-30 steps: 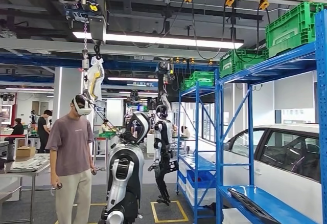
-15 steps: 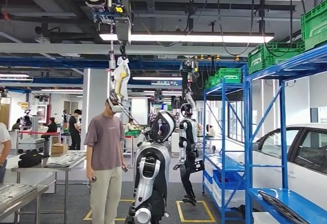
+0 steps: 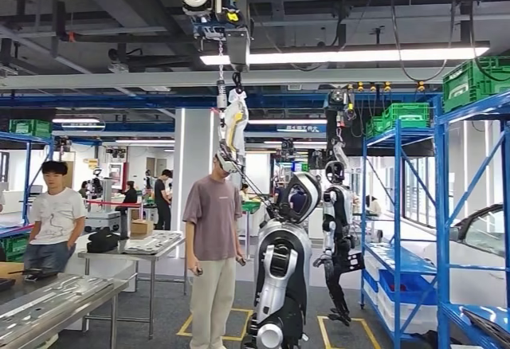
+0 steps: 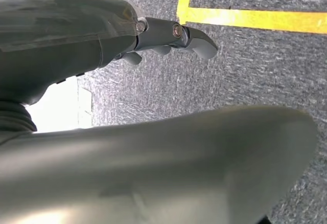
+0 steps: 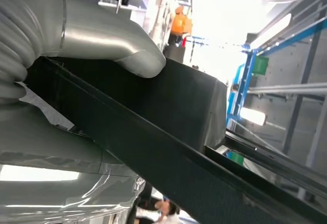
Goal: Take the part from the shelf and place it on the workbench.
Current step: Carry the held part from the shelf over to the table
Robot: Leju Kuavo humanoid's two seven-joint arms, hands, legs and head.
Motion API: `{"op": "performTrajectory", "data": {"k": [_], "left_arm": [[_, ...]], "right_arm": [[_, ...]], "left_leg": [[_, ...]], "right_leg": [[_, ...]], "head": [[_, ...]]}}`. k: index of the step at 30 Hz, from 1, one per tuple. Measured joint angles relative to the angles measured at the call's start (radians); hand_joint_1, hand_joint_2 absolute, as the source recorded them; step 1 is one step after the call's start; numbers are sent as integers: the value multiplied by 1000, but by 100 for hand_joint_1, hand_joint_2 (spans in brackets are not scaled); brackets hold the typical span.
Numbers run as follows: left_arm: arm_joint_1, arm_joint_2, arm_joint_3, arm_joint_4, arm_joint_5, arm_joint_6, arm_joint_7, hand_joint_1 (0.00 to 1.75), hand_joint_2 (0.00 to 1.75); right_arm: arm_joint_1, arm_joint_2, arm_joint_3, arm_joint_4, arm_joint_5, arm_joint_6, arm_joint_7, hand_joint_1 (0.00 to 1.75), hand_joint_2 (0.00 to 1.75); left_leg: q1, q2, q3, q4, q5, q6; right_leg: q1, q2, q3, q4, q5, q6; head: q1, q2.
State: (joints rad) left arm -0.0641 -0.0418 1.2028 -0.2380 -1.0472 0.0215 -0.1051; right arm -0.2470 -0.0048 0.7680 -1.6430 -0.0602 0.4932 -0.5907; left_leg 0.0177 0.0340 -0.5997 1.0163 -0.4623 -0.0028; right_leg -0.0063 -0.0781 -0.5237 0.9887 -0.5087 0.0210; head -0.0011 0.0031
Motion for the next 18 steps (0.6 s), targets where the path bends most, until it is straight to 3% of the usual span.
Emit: {"op": "performTrajectory", "data": {"k": [2, 3, 6, 7, 8, 10, 12, 14, 16, 18], "left_arm": [[3, 1, 3, 0, 0, 0, 0, 0, 175], [3, 1, 3, 0, 0, 1, 0, 0, 175], [1, 3, 6, 0, 0, 3, -1, 0, 175], [1, 4, 7, 0, 0, 4, -3, 0, 175], [1, 4, 9, 0, 0, 3, -6, 0, 175], [1, 5, 12, 0, 0, 2, -13, 0, 175], [-2, 4, 13, 0, 0, 0, -17, 0, 175], [-2, 4, 14, 0, 0, -1, -19, 0, 175], [1, 4, 15, 0, 0, -1, -19, 0, 175], [3, 5, 15, 0, 0, -1, -19, 0, 175]], "right_arm": [[-1, 3, 0, 1, 0, 0, 2, 175, 175], [-2, 4, 0, 1, -1, 0, 2, 175, 175], [1, 3, 1, 6, -1, 0, 2, 175, 175], [4, 3, 1, 8, -1, 0, 2, 175, 175], [5, 3, 1, 10, -1, 0, 2, 175, 175], [6, 3, 1, 12, -1, 0, 2, 175, 175], [5, 3, 1, 12, -1, 0, 2, 175, 175], [5, 3, 0, 12, -2, -1, 2, 175, 175], [4, 3, 0, 13, -2, -1, 2, 175, 175], [5, 4, 0, 13, -2, -1, 2, 175, 175]], "left_leg": [[-1, -13, 0, -2, 2, 14], [0, -19, 0, -3, 3, 20], [-5, -44, 0, -3, 4, 30], [-8, -53, 0, -3, 4, 32], [-10, -63, 1, -3, 4, 32], [-13, -84, 4, -3, 4, 33], [-14, -103, 4, -2, 5, 31], [-11, -118, -2, -1, 8, 24], [-8, -126, -8, 1, 9, 14], [-11, -101, -24, 39, -18, 5]], "right_leg": [[-6, 14, -3, 16, -20, 10], [-8, 31, -16, 49, -44, 12], [-8, 68, -107, 245, -135, 9], [-7, 71, -131, 290, -143, 7], [-6, 73, -138, 297, -132, 3], [0, 86, -97, 196, -60, -9], [6, 120, -43, 67, 0, -25], [9, 137, -25, 18, 12, -30], [8, 124, -21, 7, 15, -31], [4, 105, -15, -5, 21, -37]], "head": [[0, 0], [0, 0], [0, 0], [0, 0], [0, 0], [0, 0], [0, 0], [0, 0], [0, 0], [0, 0]]}}
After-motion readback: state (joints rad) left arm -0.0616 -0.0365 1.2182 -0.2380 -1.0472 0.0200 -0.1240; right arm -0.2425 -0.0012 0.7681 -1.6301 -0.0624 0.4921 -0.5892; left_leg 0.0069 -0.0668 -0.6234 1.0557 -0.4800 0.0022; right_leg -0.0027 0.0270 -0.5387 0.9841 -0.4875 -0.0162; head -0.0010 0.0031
